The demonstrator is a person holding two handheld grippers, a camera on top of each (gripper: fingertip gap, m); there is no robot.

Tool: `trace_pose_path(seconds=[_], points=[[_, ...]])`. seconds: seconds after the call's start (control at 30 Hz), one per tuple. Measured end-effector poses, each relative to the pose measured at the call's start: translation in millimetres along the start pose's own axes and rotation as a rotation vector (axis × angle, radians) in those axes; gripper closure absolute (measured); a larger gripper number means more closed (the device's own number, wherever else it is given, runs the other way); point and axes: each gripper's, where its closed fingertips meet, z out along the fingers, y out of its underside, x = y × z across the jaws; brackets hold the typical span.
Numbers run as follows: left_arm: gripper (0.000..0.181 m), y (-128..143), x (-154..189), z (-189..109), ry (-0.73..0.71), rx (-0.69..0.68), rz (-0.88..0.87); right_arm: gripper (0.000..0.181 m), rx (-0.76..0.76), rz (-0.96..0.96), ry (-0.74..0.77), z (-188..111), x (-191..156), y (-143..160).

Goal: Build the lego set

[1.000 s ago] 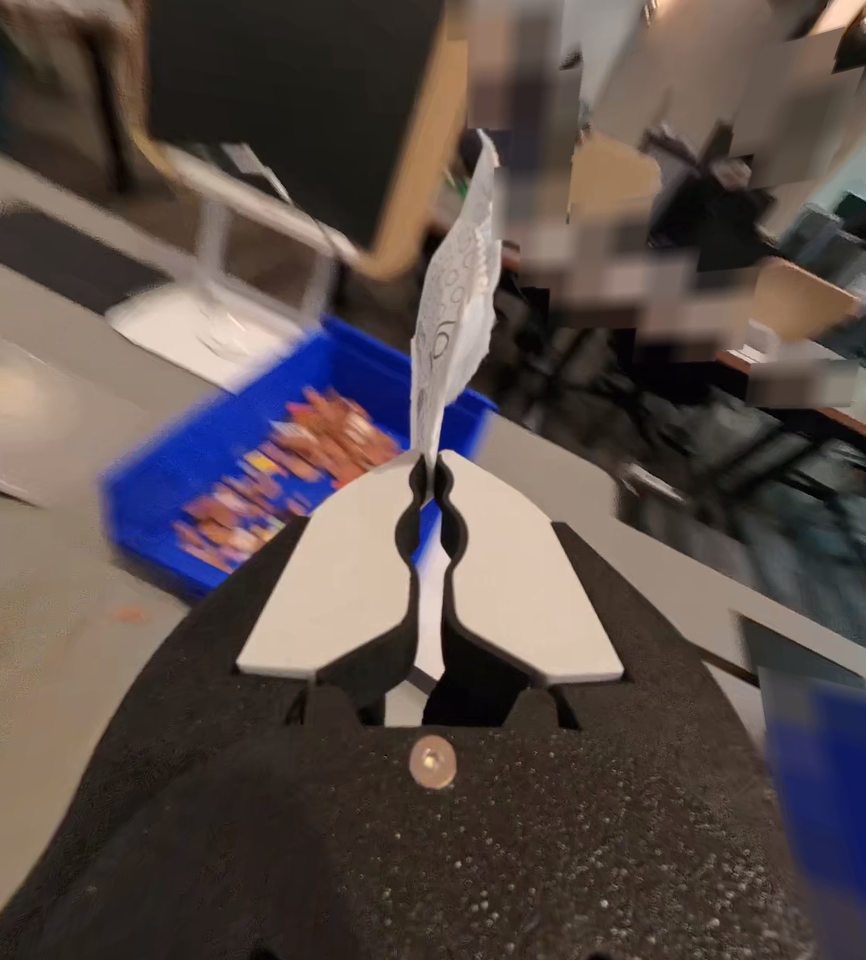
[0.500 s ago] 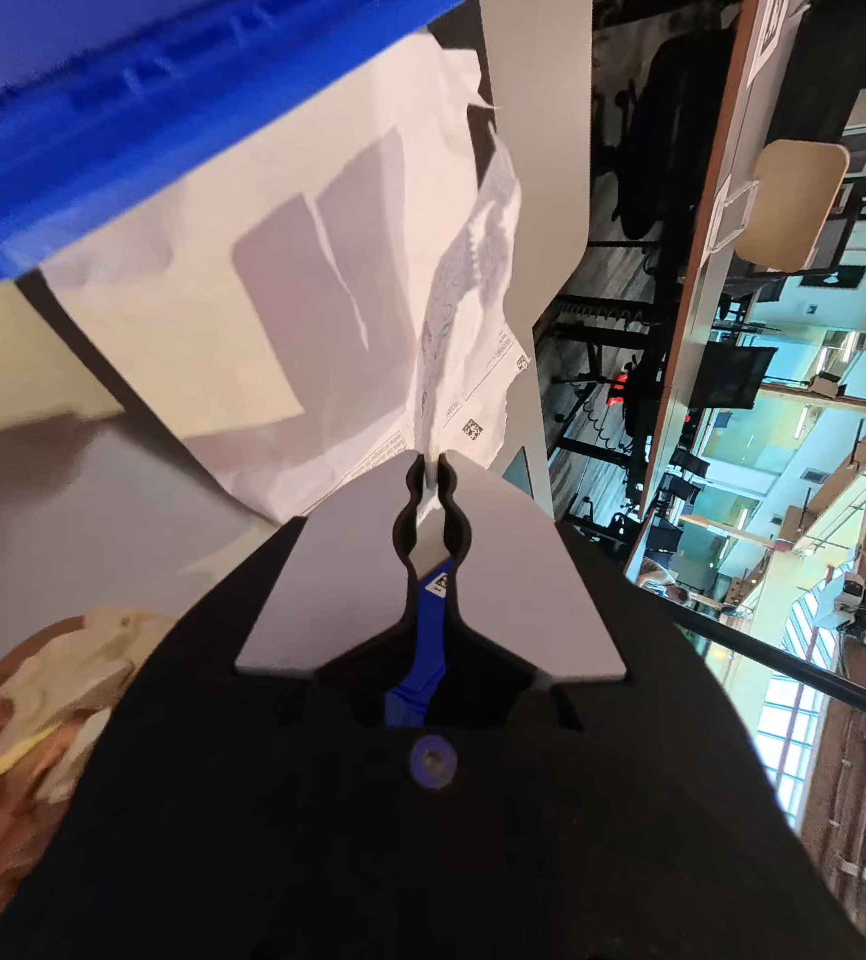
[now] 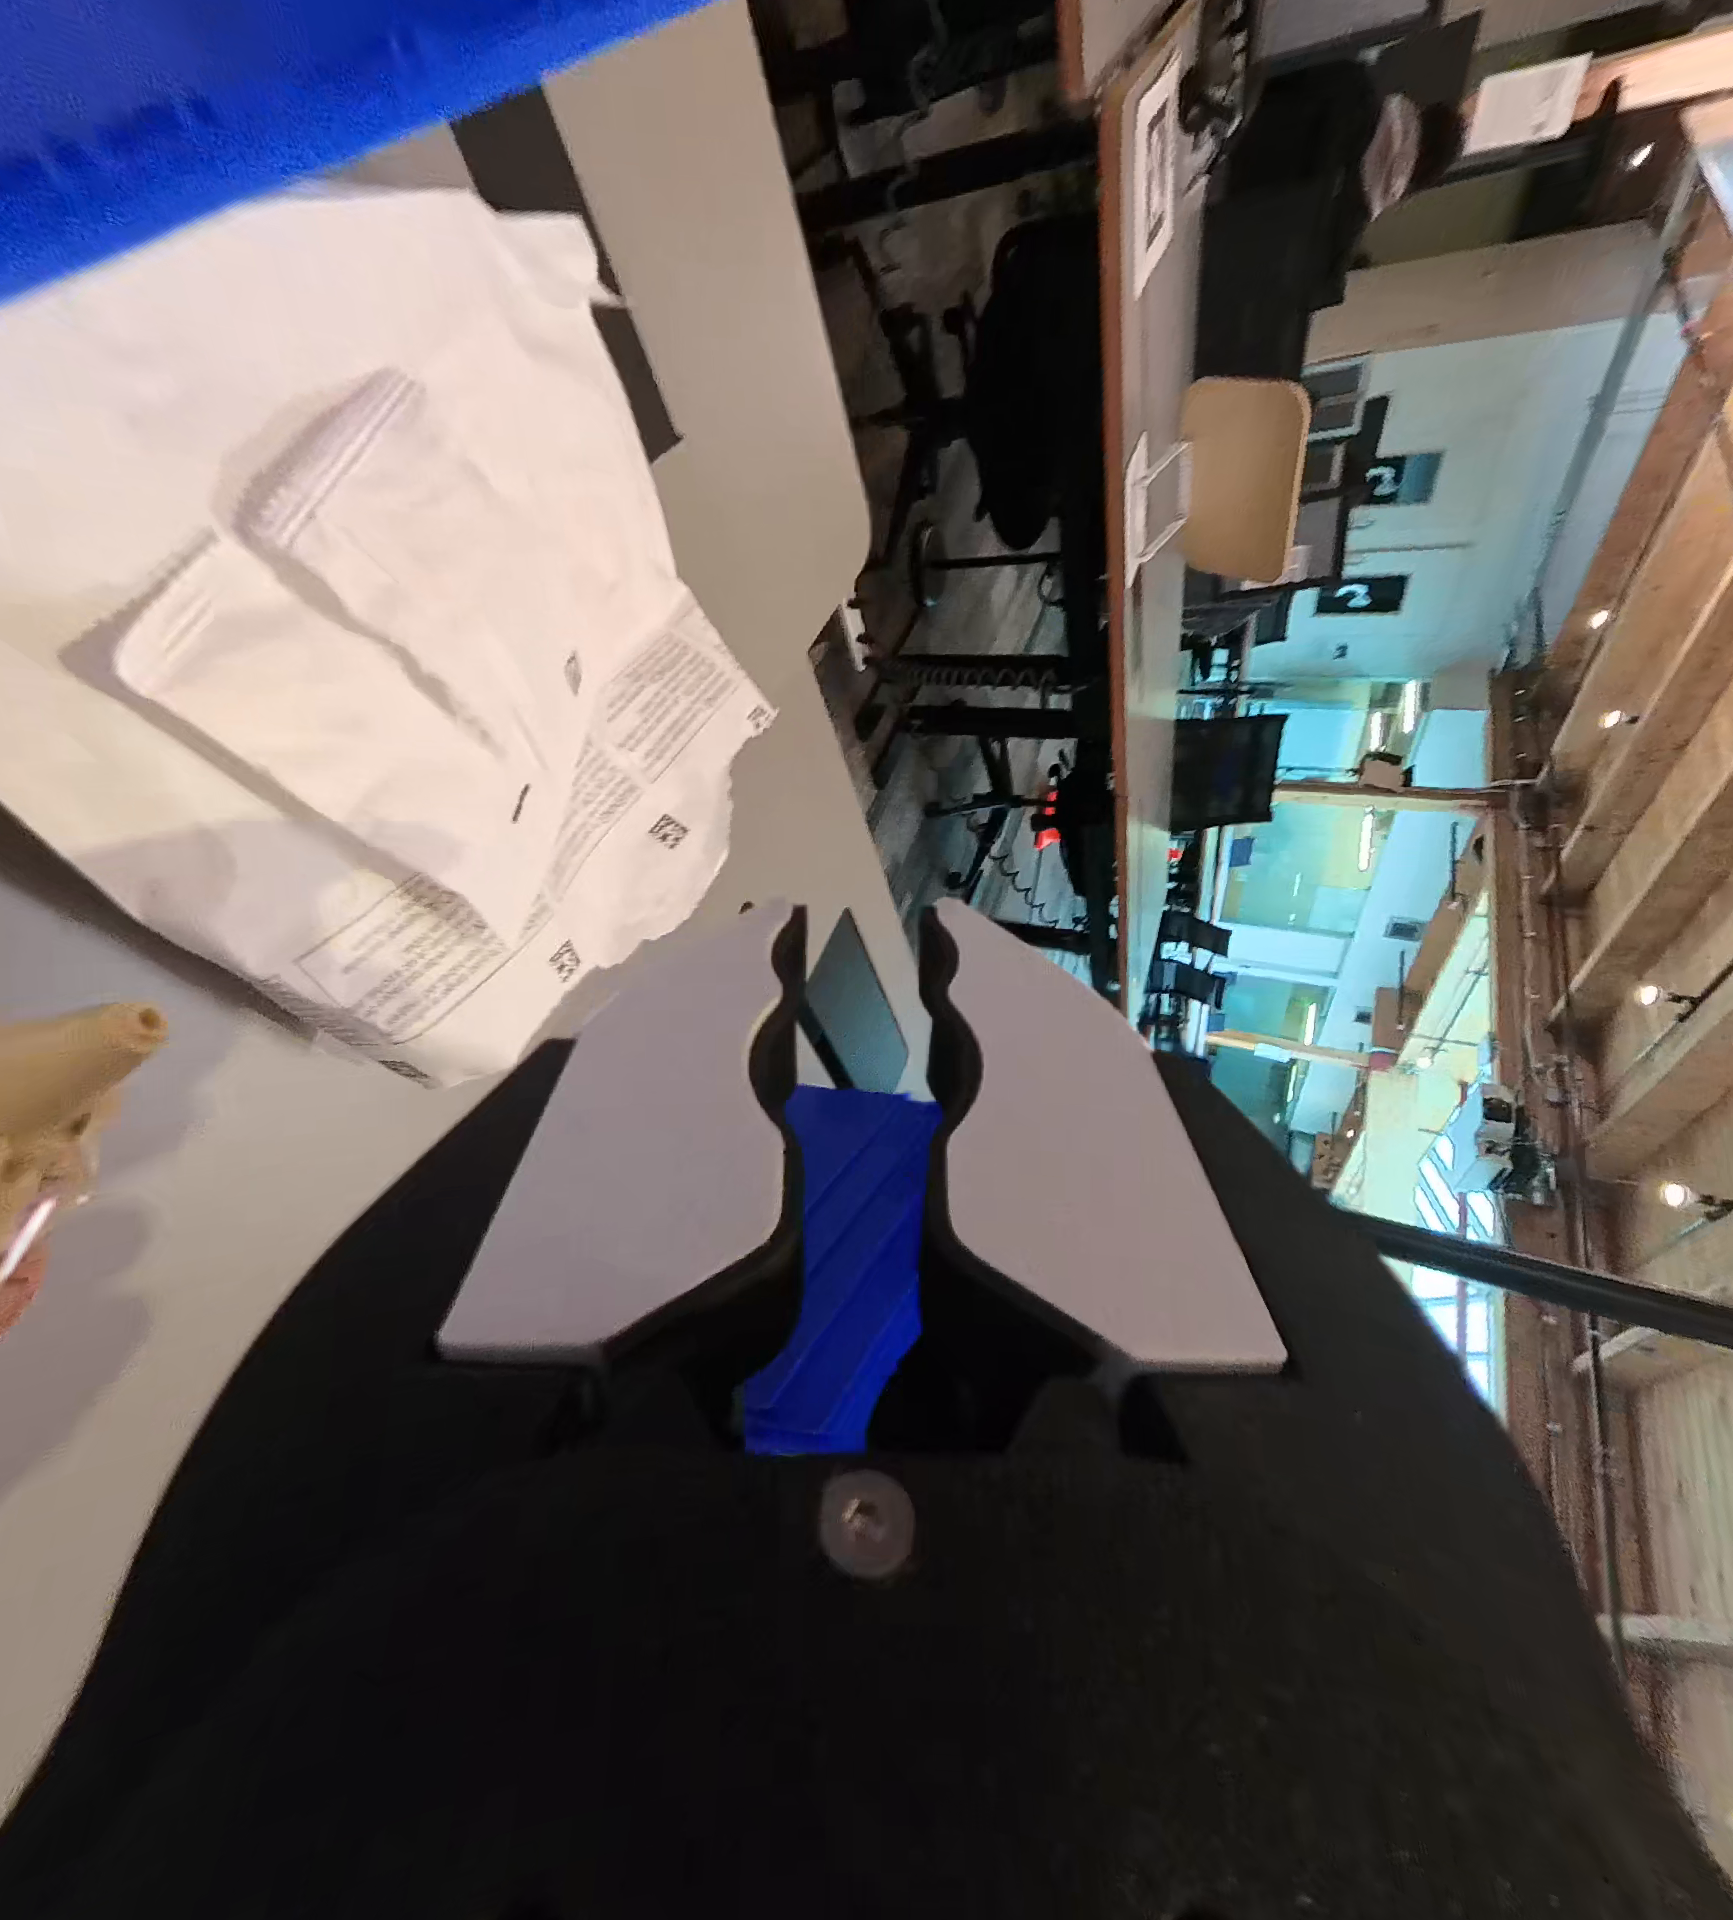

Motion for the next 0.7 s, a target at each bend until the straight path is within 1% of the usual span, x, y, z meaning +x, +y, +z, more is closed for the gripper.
trace_pose_path(seconds=[0.07,0.1,0.13,0.2,0.23,0.3,0.33,0.37,0.43,0.53,0.6,0.7], points=[[0.162,1,2,-4,-0.011,0.003,0.004,0.159,0.061,-0.034,0.015,-21,4,-19],[0.162,1,3,-7,-0.016,0.011,0.003,0.156,0.123,-0.070,-0.006,-35,-2,-37],[0.162,-1,4,-10,-0.023,0.022,0.001,0.156,0.209,-0.125,-0.060,-52,-16,-59],[0.162,-4,4,-14,-0.035,0.050,-0.010,0.158,0.391,-0.298,-0.227,-92,-63,-104],[0.162,-6,3,-16,-0.040,0.064,-0.018,0.159,0.462,-0.396,-0.312,-111,-89,-121],[0.162,-9,3,-19,-0.046,0.086,-0.033,0.160,0.567,-0.562,-0.480,-139,-139,-148],[0.162,-10,3,-20,-0.049,0.094,-0.037,0.160,0.599,-0.613,-0.553,-146,-159,-158],[0.162,-11,4,-21,-0.052,0.101,-0.041,0.160,0.610,-0.648,-0.609,-148,-174,-167],[0.162,-10,6,-24,-0.057,0.108,-0.045,0.158,0.591,-0.703,-0.681,-139,-192,-180],[0.162,-12,8,-31,-0.071,0.128,-0.042,0.158,0.556,-0.746,-0.766,-119,-208,-191],[0.162,-14,7,-36,-0.083,0.145,-0.051,0.159,0.545,-0.759,-0.821,-112,-217,-195],[0.162,-16,4,-40,-0.092,0.168,-0.077,0.159,0.542,-0.793,-0.848,-106,-227,-201]])
